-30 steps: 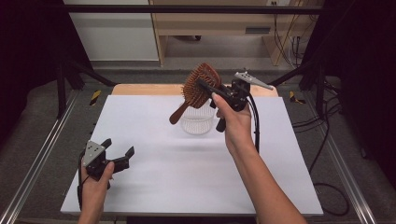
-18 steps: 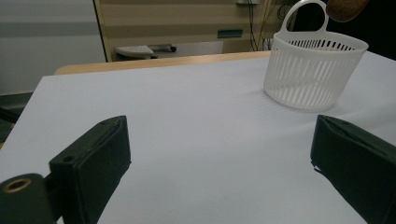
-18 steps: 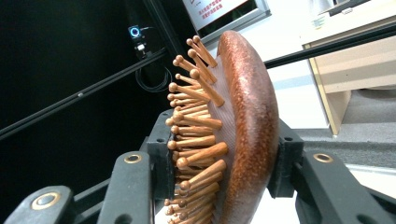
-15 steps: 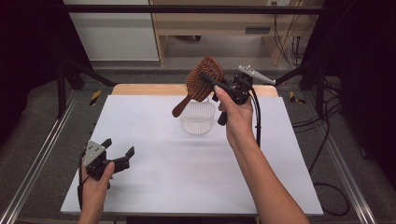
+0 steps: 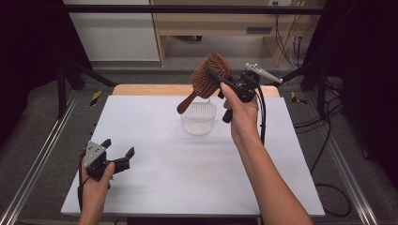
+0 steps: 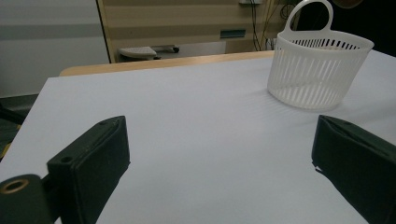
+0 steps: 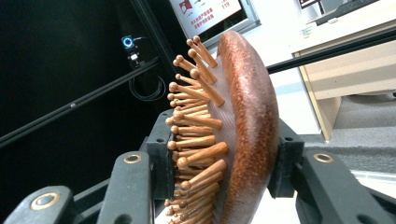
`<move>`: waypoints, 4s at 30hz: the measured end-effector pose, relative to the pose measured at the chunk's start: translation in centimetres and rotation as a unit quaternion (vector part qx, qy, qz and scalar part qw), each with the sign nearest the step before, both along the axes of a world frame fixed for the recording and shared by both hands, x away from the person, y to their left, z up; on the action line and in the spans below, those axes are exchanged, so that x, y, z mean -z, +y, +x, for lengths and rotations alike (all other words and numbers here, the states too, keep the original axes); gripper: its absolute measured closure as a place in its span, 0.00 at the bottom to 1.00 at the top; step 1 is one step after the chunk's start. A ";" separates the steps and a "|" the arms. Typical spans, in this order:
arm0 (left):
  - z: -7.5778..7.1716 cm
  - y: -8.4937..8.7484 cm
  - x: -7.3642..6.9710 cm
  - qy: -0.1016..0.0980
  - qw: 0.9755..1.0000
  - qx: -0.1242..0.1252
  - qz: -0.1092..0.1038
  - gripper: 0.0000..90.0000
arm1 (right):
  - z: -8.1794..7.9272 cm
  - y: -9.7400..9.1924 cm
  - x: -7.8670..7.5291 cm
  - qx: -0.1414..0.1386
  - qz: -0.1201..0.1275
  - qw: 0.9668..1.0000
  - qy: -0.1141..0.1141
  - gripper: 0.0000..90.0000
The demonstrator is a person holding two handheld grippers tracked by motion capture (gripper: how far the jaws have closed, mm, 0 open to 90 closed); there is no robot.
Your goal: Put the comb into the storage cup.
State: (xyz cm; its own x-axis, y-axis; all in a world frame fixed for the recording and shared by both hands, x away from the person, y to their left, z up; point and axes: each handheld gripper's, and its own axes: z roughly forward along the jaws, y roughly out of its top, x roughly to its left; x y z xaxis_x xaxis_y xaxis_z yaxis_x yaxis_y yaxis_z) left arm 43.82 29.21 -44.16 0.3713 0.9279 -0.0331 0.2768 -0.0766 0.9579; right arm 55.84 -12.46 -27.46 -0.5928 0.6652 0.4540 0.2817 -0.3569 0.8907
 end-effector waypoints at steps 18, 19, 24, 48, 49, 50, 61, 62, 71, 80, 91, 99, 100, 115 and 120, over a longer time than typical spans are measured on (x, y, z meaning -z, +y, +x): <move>0.1 -0.2 0.2 0.002 1.000 0.003 0.006 0.05 | -0.1 -0.9 -0.6 0.019 0.000 1.000 -0.013 0.60; 0.1 -0.2 0.1 0.002 1.000 0.003 0.006 0.05 | -0.1 -1.0 -0.7 0.020 -0.001 1.000 -0.013 0.60; 0.1 -0.1 0.1 0.000 1.000 0.001 0.004 0.05 | -0.1 -1.4 -0.7 0.026 0.005 1.000 -0.012 0.60; 0.1 0.0 0.2 -0.001 1.000 -0.001 0.004 0.05 | 0.3 -2.0 -0.5 0.038 -0.007 0.999 -0.015 0.59; 0.1 0.0 0.2 -0.001 1.000 0.000 0.004 0.05 | 0.4 -2.0 -0.3 0.039 -0.009 0.999 -0.014 0.59; 0.1 0.0 0.2 -0.001 1.000 0.000 0.005 0.05 | 0.5 -2.0 -0.1 0.041 -0.010 0.999 -0.011 0.59; 0.1 0.1 0.2 -0.002 1.000 0.002 0.002 0.04 | 1.9 -1.7 2.6 0.056 -0.023 0.998 0.006 0.59; 0.1 0.1 0.2 -0.001 1.000 0.003 0.002 0.04 | 2.0 -1.6 2.8 0.057 -0.025 0.998 0.006 0.59; 0.2 0.1 0.2 -0.002 1.000 0.006 0.004 0.04 | 3.1 -0.7 5.1 0.062 -0.024 0.997 0.024 0.59; 0.2 -0.1 0.3 0.001 1.000 0.009 0.004 0.04 | 3.6 0.3 7.2 0.059 -0.020 0.997 0.036 0.59; 0.2 -0.2 0.3 0.002 1.000 0.014 0.002 0.04 | 3.8 1.0 8.5 0.059 -0.016 0.997 0.045 0.59; 0.2 -0.3 0.3 0.003 1.000 0.018 0.002 0.04 | 3.9 1.0 9.0 0.058 -0.005 0.997 0.049 0.59; 0.2 -0.3 0.3 0.003 1.000 0.018 0.002 0.04 | 3.9 1.0 9.0 0.058 -0.006 0.997 0.051 0.59; 0.2 -0.3 0.3 0.002 1.000 0.018 0.002 0.04 | 4.1 0.9 9.9 0.062 0.001 0.996 0.058 0.58; 0.2 -0.3 0.3 0.003 1.000 0.018 0.003 0.04 | 4.1 0.8 10.0 0.062 0.003 0.996 0.060 0.58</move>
